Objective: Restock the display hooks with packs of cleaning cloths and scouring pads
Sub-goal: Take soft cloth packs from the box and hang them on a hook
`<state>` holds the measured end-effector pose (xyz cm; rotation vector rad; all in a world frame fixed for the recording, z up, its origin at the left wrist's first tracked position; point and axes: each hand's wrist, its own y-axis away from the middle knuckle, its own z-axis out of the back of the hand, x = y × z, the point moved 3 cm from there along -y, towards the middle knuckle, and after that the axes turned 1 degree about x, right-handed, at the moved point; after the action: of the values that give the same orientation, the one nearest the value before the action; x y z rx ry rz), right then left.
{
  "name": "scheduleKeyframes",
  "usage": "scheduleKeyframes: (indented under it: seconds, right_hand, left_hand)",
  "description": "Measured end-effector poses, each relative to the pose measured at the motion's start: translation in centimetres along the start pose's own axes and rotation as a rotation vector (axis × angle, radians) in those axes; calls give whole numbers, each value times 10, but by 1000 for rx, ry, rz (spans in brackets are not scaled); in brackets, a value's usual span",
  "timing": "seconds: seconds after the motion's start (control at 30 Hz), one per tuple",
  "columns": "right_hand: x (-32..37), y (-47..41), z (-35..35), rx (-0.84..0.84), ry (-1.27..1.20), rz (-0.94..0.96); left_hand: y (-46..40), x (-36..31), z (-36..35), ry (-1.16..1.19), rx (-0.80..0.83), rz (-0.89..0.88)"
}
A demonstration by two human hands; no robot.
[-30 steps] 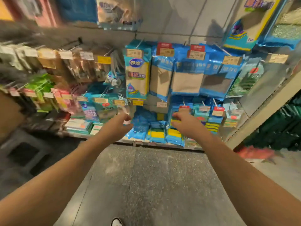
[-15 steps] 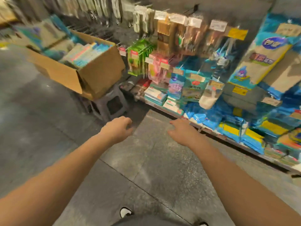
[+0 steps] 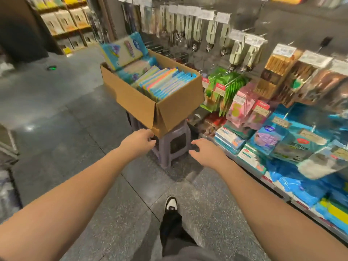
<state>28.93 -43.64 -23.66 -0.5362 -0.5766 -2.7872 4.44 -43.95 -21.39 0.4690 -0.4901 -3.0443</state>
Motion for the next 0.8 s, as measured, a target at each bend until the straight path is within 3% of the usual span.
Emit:
scheduleKeyframes:
  seconds: [0.27,0.57,0.8]
  right_hand:
    - [69,-218,46,35,-33,65]
    - [142,-406,113,14,-75,70]
    - [214,-569,120,10,-207,35]
  left_hand:
    - [-182,83,101,27,-56,51]
    - [-339,172,198,100,-141,120]
    - [-510,258,266,117,-213,48]
